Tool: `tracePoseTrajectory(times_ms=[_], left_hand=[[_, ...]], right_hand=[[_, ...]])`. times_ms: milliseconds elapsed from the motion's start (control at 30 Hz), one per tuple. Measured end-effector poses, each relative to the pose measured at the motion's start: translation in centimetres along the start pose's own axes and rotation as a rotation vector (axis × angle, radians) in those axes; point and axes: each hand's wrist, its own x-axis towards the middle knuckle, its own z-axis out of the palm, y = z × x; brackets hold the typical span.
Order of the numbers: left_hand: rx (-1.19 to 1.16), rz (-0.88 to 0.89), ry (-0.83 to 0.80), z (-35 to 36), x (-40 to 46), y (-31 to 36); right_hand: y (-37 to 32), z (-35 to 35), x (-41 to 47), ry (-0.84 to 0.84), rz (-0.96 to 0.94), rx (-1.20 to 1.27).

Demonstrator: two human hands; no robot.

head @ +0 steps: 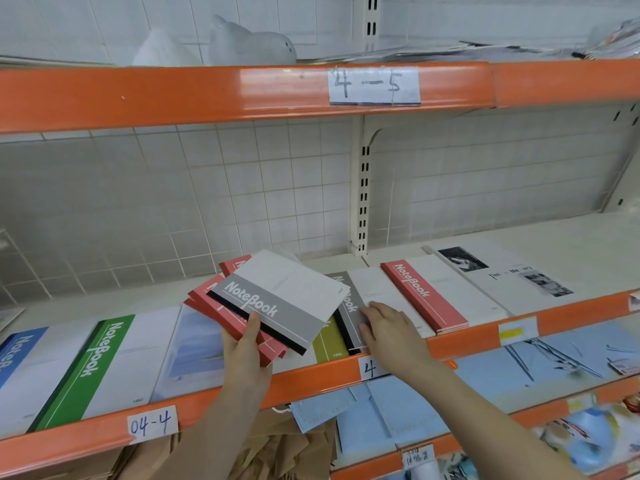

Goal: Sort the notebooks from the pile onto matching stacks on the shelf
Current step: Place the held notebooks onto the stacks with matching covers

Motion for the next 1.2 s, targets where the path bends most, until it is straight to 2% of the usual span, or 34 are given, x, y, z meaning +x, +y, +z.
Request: tracePoseTrajectory(times_ms=[567,633,700,767,833,867,967,1033,1100,1200], left_hand=[[0.046,0.028,-0.054,0.2,-0.6,0.3],[0.078,0.044,-0.062,0.4,-0.9,0.4],[0.125,0.078,-0.078,0.7,-1.2,0.6],[0.200,0.124,-0.130,1.3,-1.5,0.7],[0.277,0.146,-0.194,2.2,-2.1,0.6],[0.297,0.145,-0.228,2.8,-2.4,0.5],[0.312,0.120,-0.307,4.5,-2.9,-0.1],[0.324,0.105,-0.325,5.2,-3.1,-0.6],[0.315,0.072,-0.316,5.6,-3.2,-1.2],[0.242,0.042,-0.254,5.4,-3.2,-1.8]], right_hand=[[0.8,0.2,-0.6,0.006,-0.048,-0.004],[0.8,0.1,-0.6,0.051,-0.063,0.027],[0.6,-0.7,-0.4,0.166,-0.050,0.152],[0.5,-2.0,0.0,0.225,0.004,0.423],[0.2,-3.5,0.3,0.109,0.094,0.740],[0.3,-4.0,0.4,0.031,0.131,0.805],[1.6,-4.6,0.6,-0.079,0.192,0.736],[2.9,-4.8,0.4,-0.089,0.224,0.801],[4.0,-5.0,0.4,-0.055,0.235,0.839],[4.9,-5.4,0.8,0.088,0.292,0.890]])
